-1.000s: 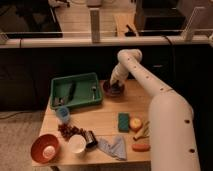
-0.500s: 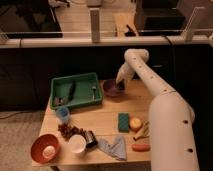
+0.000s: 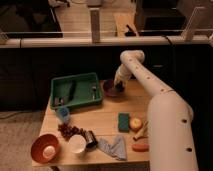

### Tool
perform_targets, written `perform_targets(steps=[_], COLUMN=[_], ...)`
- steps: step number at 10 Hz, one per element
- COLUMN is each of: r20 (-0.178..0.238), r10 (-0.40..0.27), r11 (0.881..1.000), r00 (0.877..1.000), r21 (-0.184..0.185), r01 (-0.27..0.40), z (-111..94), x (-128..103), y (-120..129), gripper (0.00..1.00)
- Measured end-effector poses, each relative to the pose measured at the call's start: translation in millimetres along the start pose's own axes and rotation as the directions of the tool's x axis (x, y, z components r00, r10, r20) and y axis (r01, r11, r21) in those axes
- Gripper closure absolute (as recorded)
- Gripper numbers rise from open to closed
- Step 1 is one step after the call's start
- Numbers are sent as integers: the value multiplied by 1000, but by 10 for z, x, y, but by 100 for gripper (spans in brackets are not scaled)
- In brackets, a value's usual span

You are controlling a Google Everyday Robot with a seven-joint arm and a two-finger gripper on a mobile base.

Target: Wipe purple bowl with eraser

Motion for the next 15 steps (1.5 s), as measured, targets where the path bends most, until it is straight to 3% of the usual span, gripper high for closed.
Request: perform_targets(steps=[2, 6, 11, 15], r20=[19, 35, 45, 36], r10=[-78, -176, -173, -24], r11=[996, 980, 982, 996], r00=[997, 984, 984, 999], r21=[55, 101, 90, 82], r01=[77, 171, 168, 21], z=[8, 29, 33, -73], x=[-125, -267, -206, 51], y=[-307, -689, -623, -121], gripper=[100, 100, 100, 100])
